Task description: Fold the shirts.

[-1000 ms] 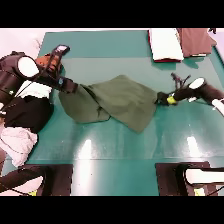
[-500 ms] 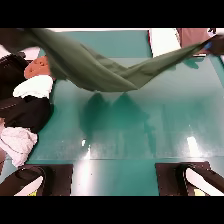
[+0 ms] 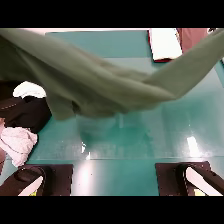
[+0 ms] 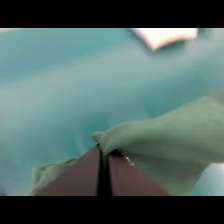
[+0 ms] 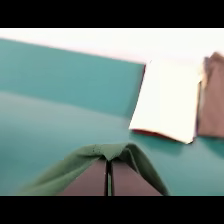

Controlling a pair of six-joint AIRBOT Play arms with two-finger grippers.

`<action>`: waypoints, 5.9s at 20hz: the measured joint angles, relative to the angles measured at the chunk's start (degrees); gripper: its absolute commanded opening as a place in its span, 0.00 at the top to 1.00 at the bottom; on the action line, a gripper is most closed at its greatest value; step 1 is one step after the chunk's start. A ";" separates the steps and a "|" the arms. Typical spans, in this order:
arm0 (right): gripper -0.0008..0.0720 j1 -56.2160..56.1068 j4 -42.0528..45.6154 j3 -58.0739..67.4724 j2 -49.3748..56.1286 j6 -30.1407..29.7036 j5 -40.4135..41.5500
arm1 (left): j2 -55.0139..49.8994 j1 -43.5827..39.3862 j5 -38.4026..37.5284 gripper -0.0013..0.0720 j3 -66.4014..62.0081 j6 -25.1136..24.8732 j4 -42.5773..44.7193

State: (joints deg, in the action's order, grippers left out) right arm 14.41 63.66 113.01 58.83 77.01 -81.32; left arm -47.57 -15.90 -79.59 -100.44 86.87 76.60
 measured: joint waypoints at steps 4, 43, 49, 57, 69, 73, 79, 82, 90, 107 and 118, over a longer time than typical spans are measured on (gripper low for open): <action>0.97 -6.03 2.58 -3.34 9.92 1.99 -2.97 | -6.14 0.00 -0.68 0.94 16.35 -2.34 -0.20; 0.46 -1.11 -1.16 -36.59 16.37 2.47 0.20 | -28.76 20.68 17.51 0.94 31.93 -10.58 -14.21; 0.46 -1.11 -1.16 -36.61 15.69 2.45 -1.25 | -24.28 20.17 12.33 0.95 31.43 -13.35 -18.60; 0.47 -1.11 -1.14 -36.61 10.19 2.40 0.37 | -7.39 8.04 -4.46 0.08 36.48 -15.74 -19.93; 0.47 -1.11 -1.11 -36.61 8.37 2.40 1.31 | -18.27 15.02 16.37 0.08 37.00 -7.69 -17.35; 0.47 -1.11 -1.09 -36.61 8.37 2.40 1.25 | -29.99 16.55 16.61 0.08 37.00 -9.70 -20.02; 0.47 -1.11 -1.09 -36.61 8.35 2.43 1.22 | -38.07 13.07 16.61 0.18 36.98 -15.04 -27.19; 0.47 -1.11 -1.09 -36.61 8.35 2.43 1.20 | -39.17 10.73 16.61 0.94 36.96 -15.93 -27.54; 0.44 2.32 -0.61 -36.68 12.24 2.47 -0.57 | -37.62 9.40 17.38 0.94 25.86 -16.26 -27.58; 0.74 2.62 -7.76 -36.54 38.49 5.75 17.07 | -36.52 9.29 16.28 0.94 20.63 -14.47 -23.71; 0.97 -2.38 -8.04 -19.50 23.93 -3.80 18.14 | -25.97 9.25 22.29 0.95 10.69 -12.17 -20.04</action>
State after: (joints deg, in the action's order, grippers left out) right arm 12.03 55.61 93.51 82.76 73.21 -63.18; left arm -73.54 -6.66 -57.30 -89.76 74.70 56.55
